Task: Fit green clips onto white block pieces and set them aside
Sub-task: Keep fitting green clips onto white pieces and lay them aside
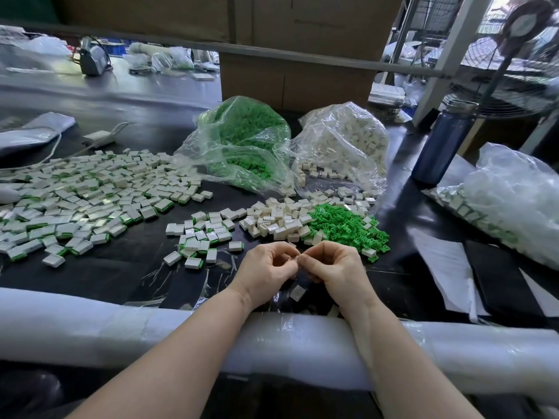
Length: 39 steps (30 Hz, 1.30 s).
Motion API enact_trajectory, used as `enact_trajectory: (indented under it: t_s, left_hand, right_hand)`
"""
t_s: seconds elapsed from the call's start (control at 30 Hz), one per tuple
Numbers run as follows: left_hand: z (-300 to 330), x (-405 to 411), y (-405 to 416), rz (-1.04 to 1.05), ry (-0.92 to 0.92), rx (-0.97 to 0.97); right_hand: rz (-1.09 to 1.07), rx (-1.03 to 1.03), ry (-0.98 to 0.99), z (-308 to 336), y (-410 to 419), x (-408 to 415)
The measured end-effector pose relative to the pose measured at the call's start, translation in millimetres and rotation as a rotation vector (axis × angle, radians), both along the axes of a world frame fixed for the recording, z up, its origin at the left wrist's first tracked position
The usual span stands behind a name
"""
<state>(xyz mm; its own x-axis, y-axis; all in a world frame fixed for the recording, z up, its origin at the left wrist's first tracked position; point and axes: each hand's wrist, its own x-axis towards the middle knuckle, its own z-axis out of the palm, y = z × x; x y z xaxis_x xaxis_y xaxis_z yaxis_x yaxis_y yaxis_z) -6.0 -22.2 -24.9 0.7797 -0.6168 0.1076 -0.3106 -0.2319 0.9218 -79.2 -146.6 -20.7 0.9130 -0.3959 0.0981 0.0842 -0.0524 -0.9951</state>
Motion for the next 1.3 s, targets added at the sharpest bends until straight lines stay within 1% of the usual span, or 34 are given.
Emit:
enact_trajectory:
  t_s: [0.1, 0.17, 0.27, 0.33, 0.4, 0.47, 0.67, 0.9, 1.03, 1.3]
  left_hand:
    - [1.2, -0.2, -0.5, -0.003, 0.030, -0.016]
    - [2.1, -0.4, -0.6, -0.010, 0.042, -0.037]
    - [3.7, -1.1, -0.7, -0.016, 0.001, -0.055]
    - [4.3, -1.3, -1.4, -0.022, 0.011, -0.078]
    - [5.2, -2.1, -1.3, -0.037, 0.041, -0.106]
    - [5.9, -2.7, -0.7, -0.051, 0.027, -0.097]
    - [6.1, -3.4, -1.1, -0.085, 0.003, -0.064]
    - [3.9, -3.6, -2.7, -0.128, -0.010, -0.033]
    - [1.7, -3.0, -3.5, -0.134, -0.021, -0.025]
    - [0.7, -3.0, -3.2, -0.144, -0.025, -0.022]
  right_hand:
    - [0.002, 0.001, -0.012, 0.4, -0.1, -0.9]
    - [-0.039, -0.031, -0.025, -0.4, -1.4, 0.0]
    - [-0.078, -0.105, -0.027, -1.9, -2.3, 2.2]
    - [-0.020, -0.096, 0.000, -3.0, 0.1, 3.8]
    - [0.034, -0.148, 0.049, -2.7, 1.6, 4.4]
    - [0.077, -0.171, 0.076, -1.4, 1.1, 4.0]
    - [0.139, -0.028, 0.086, 0.7, 0.0, 3.0]
    - [0.129, 0.022, 0.082, 0.9, -1.3, 1.6]
    - [0.100, 0.002, 0.082, 1.5, -0.7, 1.5]
    - [0.086, 0.026, 0.081, 3.4, -0.2, 0.7]
